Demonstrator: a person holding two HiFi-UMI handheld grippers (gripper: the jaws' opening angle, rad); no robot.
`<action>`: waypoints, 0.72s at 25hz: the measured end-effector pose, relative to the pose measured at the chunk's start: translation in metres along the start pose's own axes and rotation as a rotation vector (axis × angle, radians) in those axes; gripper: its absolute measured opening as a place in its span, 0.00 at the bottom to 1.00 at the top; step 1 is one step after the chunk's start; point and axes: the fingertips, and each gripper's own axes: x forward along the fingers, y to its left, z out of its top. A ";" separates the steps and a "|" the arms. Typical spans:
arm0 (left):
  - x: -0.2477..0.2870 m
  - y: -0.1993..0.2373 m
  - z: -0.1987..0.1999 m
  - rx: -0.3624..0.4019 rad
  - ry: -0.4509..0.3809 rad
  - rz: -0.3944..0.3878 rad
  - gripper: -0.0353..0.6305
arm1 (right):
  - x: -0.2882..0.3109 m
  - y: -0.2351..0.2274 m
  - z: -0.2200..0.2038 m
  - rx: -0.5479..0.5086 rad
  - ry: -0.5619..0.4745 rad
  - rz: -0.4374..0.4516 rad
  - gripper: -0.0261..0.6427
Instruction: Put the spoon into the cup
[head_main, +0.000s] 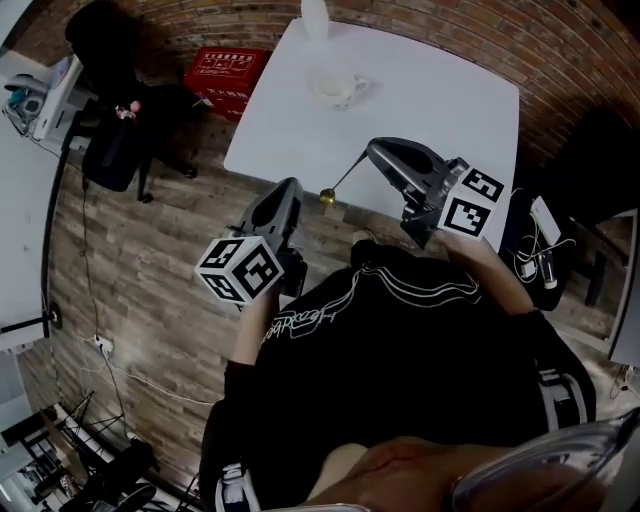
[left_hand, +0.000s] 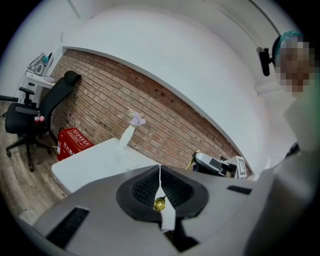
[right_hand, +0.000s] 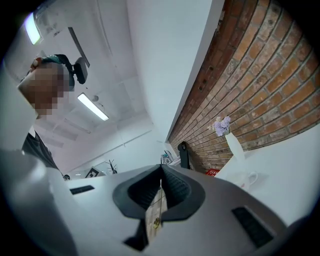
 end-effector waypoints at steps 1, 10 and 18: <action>0.007 0.003 0.002 0.000 0.007 -0.003 0.06 | 0.002 -0.008 0.004 0.001 -0.007 -0.008 0.04; 0.078 0.024 0.033 -0.010 0.048 -0.015 0.06 | 0.026 -0.084 0.048 -0.015 -0.045 -0.060 0.04; 0.133 0.030 0.063 0.015 0.066 -0.040 0.06 | 0.046 -0.140 0.074 -0.035 -0.043 -0.097 0.04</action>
